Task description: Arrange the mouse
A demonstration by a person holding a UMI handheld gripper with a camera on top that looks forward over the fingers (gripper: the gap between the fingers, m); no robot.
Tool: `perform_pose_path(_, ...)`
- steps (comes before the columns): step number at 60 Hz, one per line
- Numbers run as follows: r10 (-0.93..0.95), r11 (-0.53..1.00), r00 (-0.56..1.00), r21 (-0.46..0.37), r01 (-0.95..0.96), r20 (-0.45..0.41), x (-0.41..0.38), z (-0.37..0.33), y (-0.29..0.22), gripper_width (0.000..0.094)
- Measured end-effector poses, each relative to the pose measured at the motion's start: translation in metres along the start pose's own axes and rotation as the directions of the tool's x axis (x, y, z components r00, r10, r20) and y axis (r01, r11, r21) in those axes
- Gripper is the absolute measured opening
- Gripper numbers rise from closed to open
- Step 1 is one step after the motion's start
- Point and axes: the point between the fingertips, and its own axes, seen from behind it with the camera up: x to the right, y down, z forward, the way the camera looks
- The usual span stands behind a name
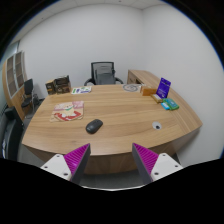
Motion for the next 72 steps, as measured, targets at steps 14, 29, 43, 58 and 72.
perform_pose_path(14, 0.000, 1.000, 1.000, -0.003, 0.000, -0.007, -0.004, 0.008, 0.003, 0.0868)
perform_pose_path(29, -0.017, 1.000, 1.000, -0.021, 0.018, 0.006, -0.028, 0.023, 0.011, 0.0866)
perform_pose_path(43, -0.028, 0.999, 0.999, -0.027, 0.029, 0.040, -0.064, 0.032, 0.014, 0.0865)
perform_pose_path(58, -0.029, 0.999, 0.996, -0.031, 0.032, 0.079, -0.100, 0.056, 0.019, 0.0869)
perform_pose_path(72, -0.036, 0.999, 0.996, -0.023, 0.038, 0.079, -0.114, 0.100, 0.019, 0.0868)
